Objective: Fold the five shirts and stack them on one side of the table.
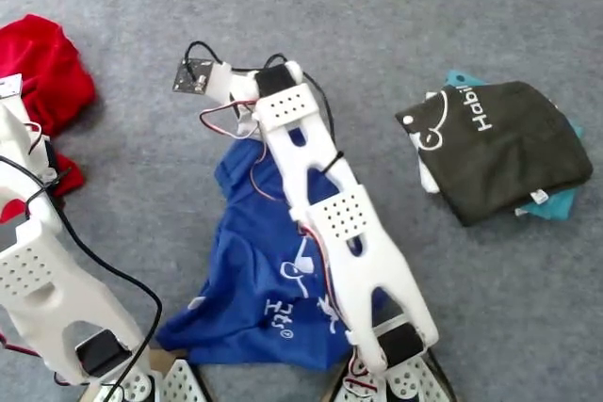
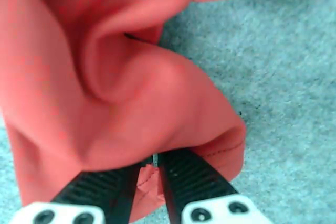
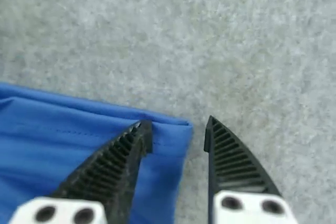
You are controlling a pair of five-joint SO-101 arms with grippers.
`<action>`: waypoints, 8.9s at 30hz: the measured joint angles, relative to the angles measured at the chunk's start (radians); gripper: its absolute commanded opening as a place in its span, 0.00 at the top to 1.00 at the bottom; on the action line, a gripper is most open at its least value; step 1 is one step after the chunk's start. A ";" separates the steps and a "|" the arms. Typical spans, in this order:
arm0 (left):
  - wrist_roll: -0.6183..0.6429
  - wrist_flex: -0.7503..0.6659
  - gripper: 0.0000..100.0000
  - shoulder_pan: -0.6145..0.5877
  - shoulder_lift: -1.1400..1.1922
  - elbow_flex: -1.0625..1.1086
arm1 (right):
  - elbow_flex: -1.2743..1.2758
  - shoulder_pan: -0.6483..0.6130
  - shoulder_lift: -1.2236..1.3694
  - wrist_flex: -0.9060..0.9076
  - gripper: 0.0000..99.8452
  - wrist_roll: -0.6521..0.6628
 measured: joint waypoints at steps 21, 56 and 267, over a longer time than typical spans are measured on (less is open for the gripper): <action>0.000 0.000 0.97 0.000 0.000 0.000 | 0.000 -0.005 0.029 -0.023 0.83 0.000; 0.000 0.000 0.97 0.000 0.000 0.000 | -0.187 0.040 0.034 -0.160 0.98 -0.365; 0.198 -0.138 0.97 0.365 -0.379 -0.014 | -0.203 0.322 -0.387 -0.054 0.99 -0.473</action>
